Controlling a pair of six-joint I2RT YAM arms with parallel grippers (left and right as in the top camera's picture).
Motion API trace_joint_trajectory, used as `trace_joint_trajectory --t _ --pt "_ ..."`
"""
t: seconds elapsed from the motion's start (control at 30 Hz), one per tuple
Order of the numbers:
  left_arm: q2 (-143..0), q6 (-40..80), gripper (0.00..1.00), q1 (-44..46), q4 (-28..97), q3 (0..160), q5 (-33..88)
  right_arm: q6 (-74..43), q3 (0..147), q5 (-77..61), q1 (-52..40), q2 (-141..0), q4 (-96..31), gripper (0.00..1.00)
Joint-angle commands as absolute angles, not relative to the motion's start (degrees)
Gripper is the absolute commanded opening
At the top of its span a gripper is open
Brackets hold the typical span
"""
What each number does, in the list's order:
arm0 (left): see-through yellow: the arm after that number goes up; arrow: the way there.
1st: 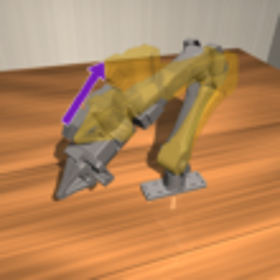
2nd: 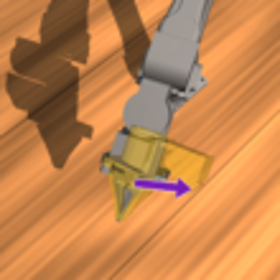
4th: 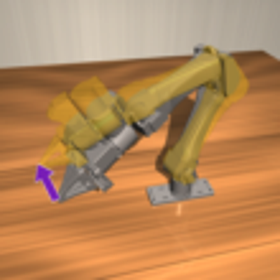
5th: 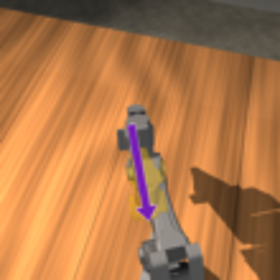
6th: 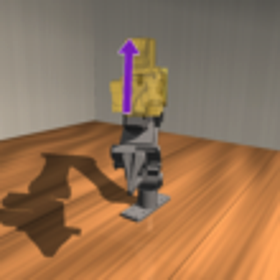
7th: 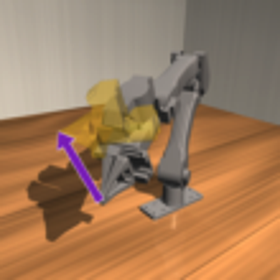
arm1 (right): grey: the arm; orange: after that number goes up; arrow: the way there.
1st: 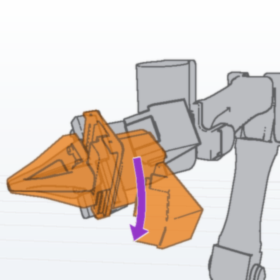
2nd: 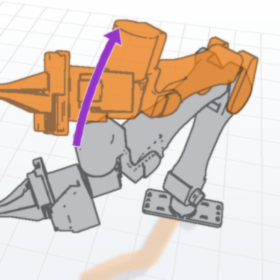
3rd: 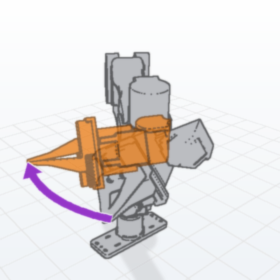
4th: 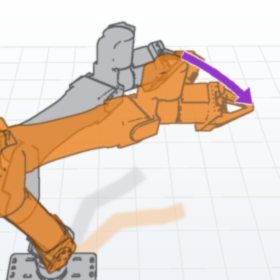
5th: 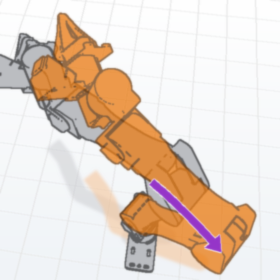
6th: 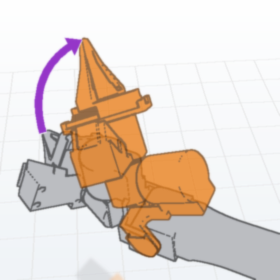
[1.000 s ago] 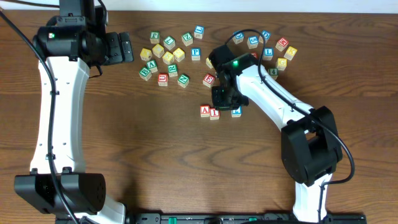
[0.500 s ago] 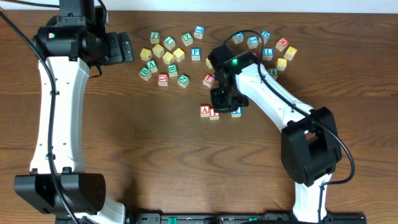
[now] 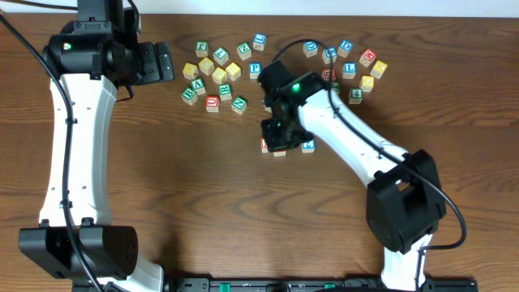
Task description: Spell out AI2
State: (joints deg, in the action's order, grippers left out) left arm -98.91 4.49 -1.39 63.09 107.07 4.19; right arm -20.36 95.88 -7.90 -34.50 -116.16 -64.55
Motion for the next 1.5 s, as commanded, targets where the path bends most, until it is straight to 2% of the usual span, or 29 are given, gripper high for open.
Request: trace_joint_trajectory --t 0.0,0.4,1.47 --pt "-99.09 4.99 0.98 -1.52 63.33 107.04 4.08 -22.11 92.51 -7.42 -36.27 -114.78 -62.85 0.01" --pt "-99.09 4.99 0.98 -1.52 63.33 107.04 4.1 -23.81 84.68 -8.08 -36.84 -114.91 -55.86 0.01" --pt "-99.09 4.99 0.98 -1.52 63.33 107.04 4.1 -27.03 84.6 -4.69 -36.32 -118.45 -54.92 0.01"
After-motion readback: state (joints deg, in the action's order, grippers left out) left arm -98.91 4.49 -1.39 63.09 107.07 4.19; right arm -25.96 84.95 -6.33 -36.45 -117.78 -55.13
